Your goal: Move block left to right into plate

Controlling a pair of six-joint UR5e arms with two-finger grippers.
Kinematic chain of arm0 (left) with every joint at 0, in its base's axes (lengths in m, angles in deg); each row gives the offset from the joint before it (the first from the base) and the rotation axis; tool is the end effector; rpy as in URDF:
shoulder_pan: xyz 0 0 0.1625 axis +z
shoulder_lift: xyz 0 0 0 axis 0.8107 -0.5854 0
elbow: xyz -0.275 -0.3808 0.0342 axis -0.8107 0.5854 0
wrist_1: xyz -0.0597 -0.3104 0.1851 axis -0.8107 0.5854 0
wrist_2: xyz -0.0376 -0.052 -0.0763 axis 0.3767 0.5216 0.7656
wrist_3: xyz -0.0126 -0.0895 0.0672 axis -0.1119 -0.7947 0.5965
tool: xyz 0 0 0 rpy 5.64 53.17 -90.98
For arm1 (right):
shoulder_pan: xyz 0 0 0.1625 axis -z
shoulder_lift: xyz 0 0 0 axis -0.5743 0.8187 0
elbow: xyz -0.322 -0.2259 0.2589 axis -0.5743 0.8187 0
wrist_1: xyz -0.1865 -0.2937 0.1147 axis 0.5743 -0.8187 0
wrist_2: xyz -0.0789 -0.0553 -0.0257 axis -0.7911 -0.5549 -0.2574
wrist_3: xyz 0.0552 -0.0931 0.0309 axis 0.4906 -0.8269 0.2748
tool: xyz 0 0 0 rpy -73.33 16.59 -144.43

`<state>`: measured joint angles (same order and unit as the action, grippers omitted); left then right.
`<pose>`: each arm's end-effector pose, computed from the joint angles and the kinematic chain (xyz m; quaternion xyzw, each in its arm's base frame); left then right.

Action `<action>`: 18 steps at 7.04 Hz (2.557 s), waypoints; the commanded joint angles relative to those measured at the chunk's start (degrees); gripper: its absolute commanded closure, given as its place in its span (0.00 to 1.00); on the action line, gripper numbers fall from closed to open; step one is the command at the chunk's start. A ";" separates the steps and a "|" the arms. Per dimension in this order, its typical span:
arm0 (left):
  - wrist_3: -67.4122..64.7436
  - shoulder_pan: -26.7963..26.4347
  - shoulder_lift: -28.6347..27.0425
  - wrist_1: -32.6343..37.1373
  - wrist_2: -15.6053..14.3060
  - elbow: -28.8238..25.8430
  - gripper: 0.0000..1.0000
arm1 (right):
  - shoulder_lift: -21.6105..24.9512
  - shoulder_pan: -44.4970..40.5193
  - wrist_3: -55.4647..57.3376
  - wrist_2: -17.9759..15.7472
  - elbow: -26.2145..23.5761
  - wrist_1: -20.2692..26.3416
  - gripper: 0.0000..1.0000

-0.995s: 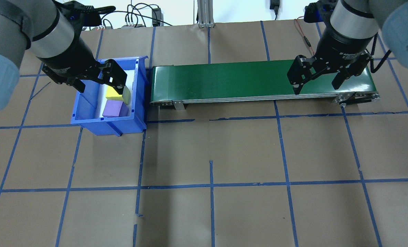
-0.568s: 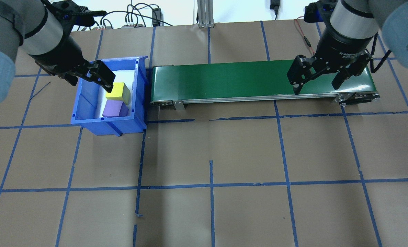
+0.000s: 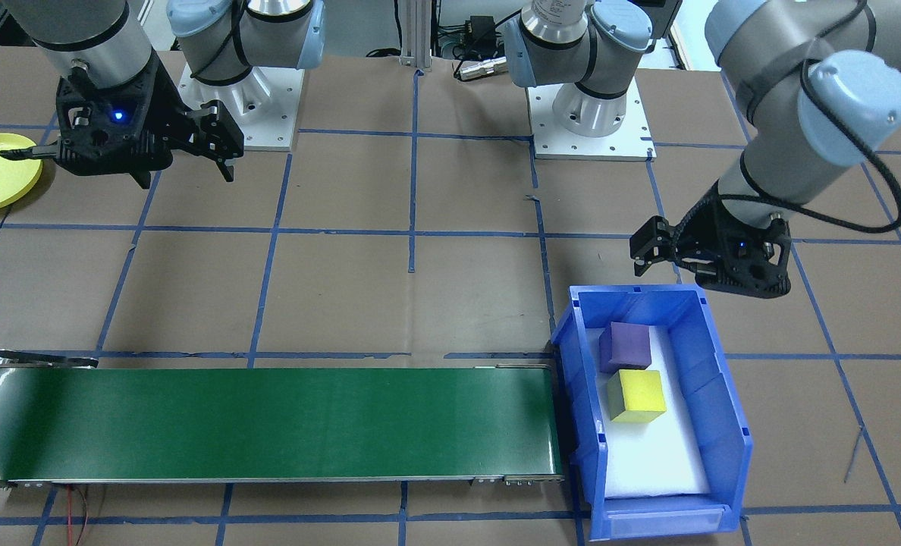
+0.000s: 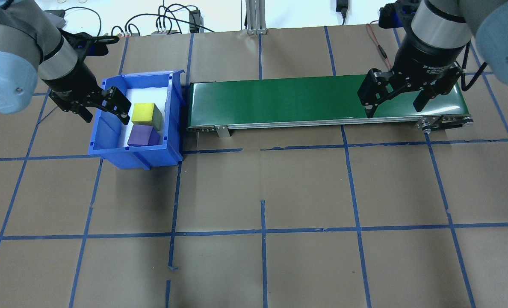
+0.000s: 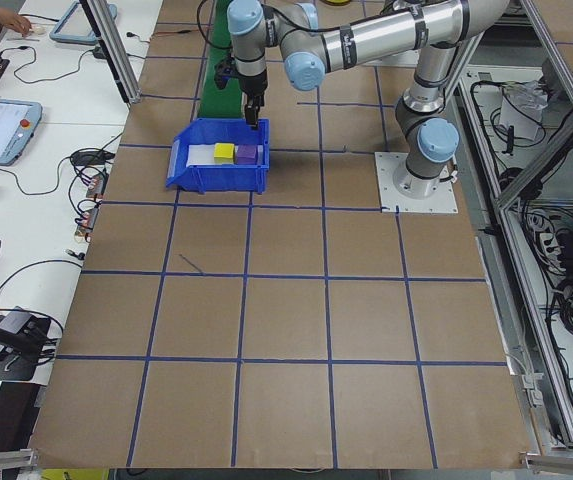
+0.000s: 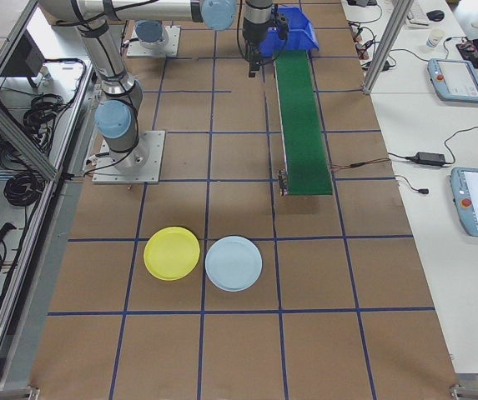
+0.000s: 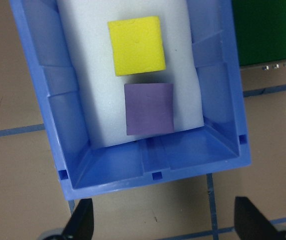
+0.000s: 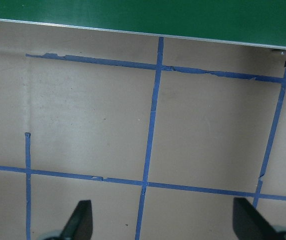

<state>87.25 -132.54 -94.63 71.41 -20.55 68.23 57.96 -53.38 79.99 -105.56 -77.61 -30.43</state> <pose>-0.0343 -0.5087 0.4157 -0.0632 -0.9972 -0.0330 0.0221 0.1236 -0.4253 0.5138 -0.0580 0.9976 0.0352 0.0115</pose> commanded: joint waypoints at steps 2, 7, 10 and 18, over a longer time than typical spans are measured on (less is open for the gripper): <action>-2.05 0.33 -6.31 -3.62 0.14 0.20 0.00 | 0.00 0.01 -0.09 0.00 0.00 0.00 0.00; -4.78 0.24 -8.24 -11.52 2.78 7.41 0.00 | -0.09 0.45 -0.18 0.09 0.00 0.09 0.00; -4.17 0.24 -11.33 -16.36 2.95 7.49 0.02 | -0.09 0.54 -0.18 0.09 -0.18 0.09 0.00; -4.61 -3.53 0.77 -12.87 1.99 6.17 0.54 | -0.17 0.54 -0.18 0.09 -0.18 0.09 0.00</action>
<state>82.81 -134.94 -98.00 57.01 -18.47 74.61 57.79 -52.84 79.81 -105.40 -77.79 -30.34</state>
